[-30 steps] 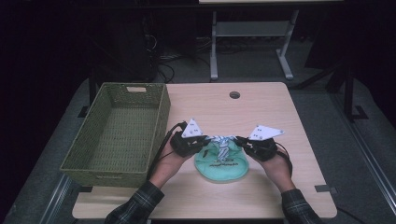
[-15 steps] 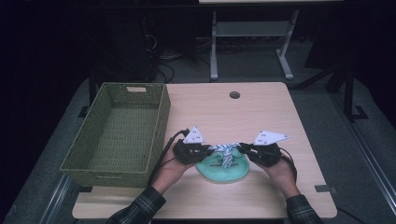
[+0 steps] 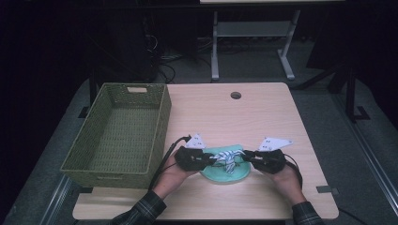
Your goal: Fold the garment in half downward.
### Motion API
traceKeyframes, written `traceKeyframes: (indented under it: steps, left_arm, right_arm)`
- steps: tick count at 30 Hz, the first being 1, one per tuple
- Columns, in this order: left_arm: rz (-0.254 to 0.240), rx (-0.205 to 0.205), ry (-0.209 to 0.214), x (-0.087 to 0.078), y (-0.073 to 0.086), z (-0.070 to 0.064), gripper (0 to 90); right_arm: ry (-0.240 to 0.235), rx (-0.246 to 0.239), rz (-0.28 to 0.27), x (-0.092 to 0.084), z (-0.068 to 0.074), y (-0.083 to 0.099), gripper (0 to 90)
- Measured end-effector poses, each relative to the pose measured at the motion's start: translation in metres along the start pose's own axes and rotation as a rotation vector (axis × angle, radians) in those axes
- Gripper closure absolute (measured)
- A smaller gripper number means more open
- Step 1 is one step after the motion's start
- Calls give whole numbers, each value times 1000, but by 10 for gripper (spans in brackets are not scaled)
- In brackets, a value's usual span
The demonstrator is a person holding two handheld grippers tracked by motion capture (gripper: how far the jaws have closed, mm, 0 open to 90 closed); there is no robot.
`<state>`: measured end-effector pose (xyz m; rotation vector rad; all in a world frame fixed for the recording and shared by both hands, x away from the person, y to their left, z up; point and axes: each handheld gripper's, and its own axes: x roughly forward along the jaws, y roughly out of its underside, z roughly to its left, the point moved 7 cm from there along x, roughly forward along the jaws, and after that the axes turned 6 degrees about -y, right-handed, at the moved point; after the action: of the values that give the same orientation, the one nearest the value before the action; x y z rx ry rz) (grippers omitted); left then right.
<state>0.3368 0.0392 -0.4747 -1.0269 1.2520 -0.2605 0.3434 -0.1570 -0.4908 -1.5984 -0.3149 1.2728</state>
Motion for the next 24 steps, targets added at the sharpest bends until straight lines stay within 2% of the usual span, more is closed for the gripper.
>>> traceKeyframes:
  steps: [8,13,17,21,24]
  left_arm:
    - [15,1,27,0,6,-7,686]
    - [-6,-18,38,-9,4,-10,623]
    - [-39,-40,49,-19,1,-10,614]
    - [-55,-55,58,-25,-1,-9,686]
    - [-48,-66,55,-24,0,-7,739]
  right_arm:
    - [-17,6,18,-6,8,9,780]
    - [-17,9,13,-13,12,12,780]
    - [-7,26,0,-23,10,12,798]
    - [-15,51,-40,-30,8,2,846]
    - [-24,42,-55,-29,9,-10,869]
